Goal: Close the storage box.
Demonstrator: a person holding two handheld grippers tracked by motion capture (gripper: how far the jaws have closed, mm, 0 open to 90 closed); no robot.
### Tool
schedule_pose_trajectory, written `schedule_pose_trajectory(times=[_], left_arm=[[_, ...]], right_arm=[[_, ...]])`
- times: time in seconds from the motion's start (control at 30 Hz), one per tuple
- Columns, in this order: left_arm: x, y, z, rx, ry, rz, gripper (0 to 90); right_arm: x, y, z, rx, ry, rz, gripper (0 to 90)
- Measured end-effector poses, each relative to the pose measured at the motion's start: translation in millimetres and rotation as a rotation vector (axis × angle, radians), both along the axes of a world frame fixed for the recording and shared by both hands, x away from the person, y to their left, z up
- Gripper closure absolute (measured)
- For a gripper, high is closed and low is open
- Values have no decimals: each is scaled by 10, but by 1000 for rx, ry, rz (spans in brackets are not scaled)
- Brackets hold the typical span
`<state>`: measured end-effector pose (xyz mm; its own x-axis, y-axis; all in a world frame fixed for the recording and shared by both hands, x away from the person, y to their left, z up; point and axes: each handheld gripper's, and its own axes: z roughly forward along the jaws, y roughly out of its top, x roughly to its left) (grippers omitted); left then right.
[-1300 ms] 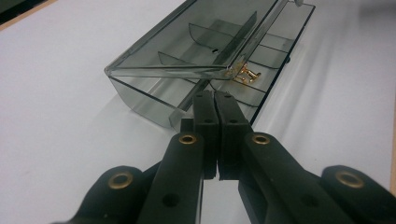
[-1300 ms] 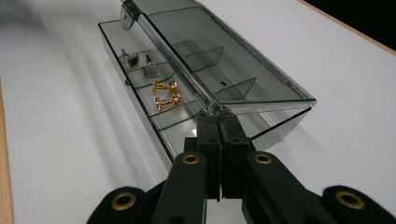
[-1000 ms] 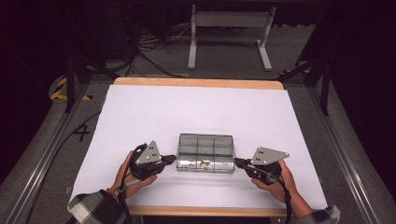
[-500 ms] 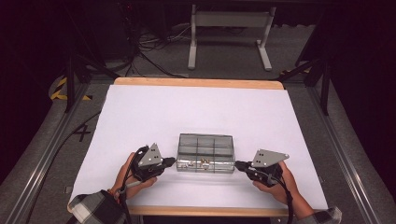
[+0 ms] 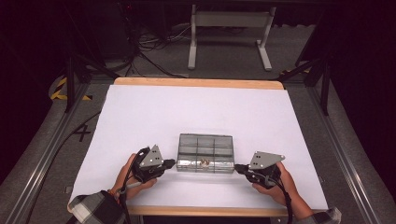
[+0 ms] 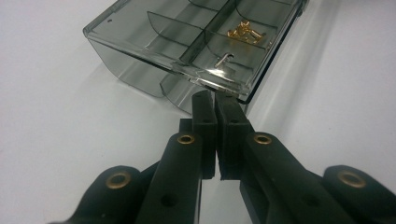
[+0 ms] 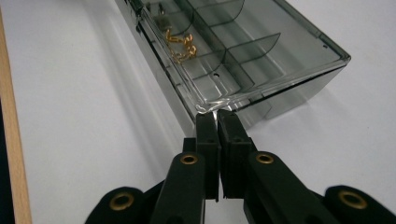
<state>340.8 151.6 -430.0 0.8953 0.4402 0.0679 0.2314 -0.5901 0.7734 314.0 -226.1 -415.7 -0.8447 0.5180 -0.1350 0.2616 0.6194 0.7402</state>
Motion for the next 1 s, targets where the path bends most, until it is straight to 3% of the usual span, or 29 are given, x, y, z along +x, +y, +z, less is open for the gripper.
schedule_pose_trajectory(times=[0.37, 0.67, 1.0], left_arm=[[-8, -36, -50, 18, 18, -12, 877], [-30, -10, -30, 15, 10, -15, 878], [-92, 202, 80, -45, -19, 27, 874]], right_arm=[[-33, -46, -70, -11, 23, -7, 891], [-54, -73, -19, -4, 7, -15, 890], [-142, -201, 115, 34, -28, -37, 890]])
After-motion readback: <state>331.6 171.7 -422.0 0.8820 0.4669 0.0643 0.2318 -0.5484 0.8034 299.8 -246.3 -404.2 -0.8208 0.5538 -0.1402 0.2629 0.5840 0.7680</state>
